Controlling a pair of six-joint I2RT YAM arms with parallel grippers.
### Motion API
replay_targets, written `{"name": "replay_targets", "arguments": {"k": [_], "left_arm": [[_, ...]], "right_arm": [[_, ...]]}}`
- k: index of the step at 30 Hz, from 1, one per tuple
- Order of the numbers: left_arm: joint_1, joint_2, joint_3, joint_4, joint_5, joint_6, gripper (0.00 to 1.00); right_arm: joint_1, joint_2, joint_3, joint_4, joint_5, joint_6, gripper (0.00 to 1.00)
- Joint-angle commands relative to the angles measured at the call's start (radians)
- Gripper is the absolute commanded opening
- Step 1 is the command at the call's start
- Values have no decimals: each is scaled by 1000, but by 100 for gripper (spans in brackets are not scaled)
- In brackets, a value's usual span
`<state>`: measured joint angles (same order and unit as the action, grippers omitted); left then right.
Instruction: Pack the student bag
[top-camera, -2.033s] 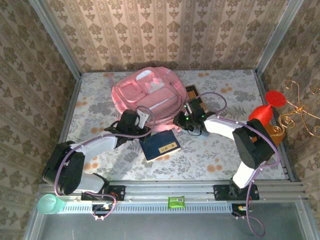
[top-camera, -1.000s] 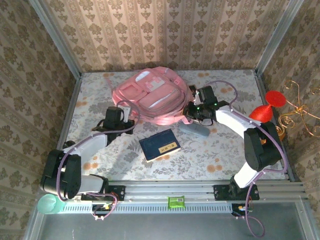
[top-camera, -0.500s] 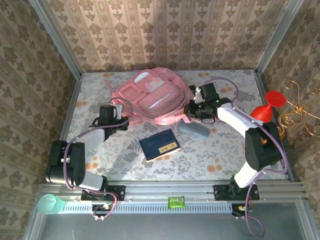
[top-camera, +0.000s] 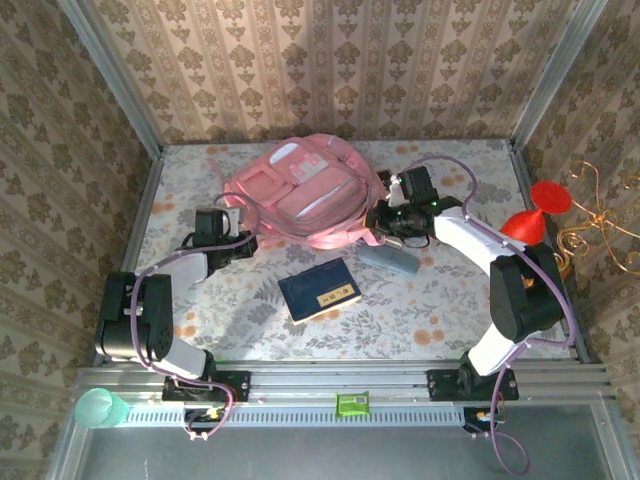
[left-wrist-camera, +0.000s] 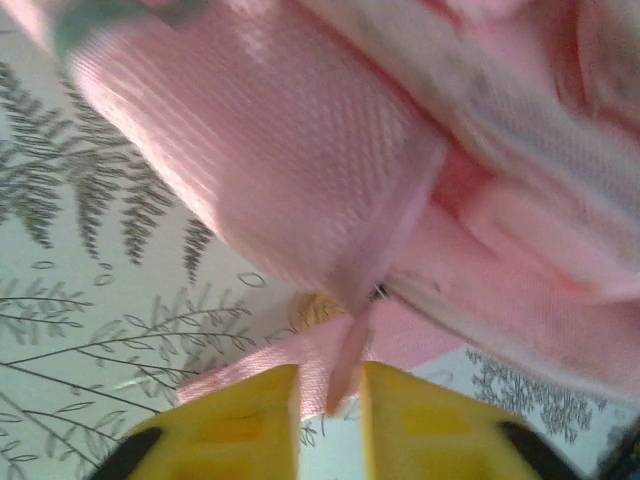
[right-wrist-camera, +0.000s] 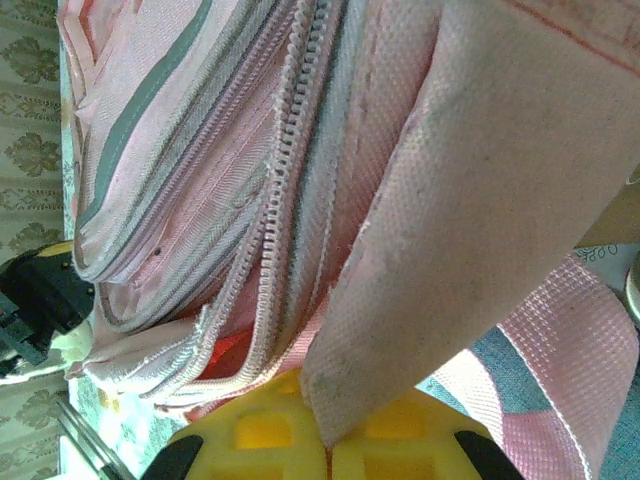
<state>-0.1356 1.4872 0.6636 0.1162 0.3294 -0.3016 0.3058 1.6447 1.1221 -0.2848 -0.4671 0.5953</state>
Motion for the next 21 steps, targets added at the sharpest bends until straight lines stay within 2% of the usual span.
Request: {"name": "replay_targets", "arguments": {"k": [1, 4, 5, 7, 9, 12, 17, 21], "left_arm": [[11, -91, -40, 50, 14, -83, 42], [-39, -212, -69, 28, -7, -91, 53], [-75, -251, -73, 18, -30, -69, 61], [-169, -315, -62, -11, -100, -1, 75], [-280, -342, -36, -23, -156, 110, 81], [-382, -294, 22, -50, -147, 212, 83], [-450, -122, 168, -162, -74, 299, 81], [-461, -2, 250, -221, -21, 331, 76]], "right_arm": [[20, 3, -27, 73, 6, 44, 0], [55, 21, -48, 132, 6, 89, 0], [70, 28, -47, 144, 8, 96, 0], [94, 43, -39, 159, 13, 107, 0], [118, 66, -24, 165, 11, 111, 0], [135, 90, -6, 170, 11, 117, 0], [141, 93, -6, 170, 16, 116, 0], [141, 86, -30, 183, 21, 121, 0]]}}
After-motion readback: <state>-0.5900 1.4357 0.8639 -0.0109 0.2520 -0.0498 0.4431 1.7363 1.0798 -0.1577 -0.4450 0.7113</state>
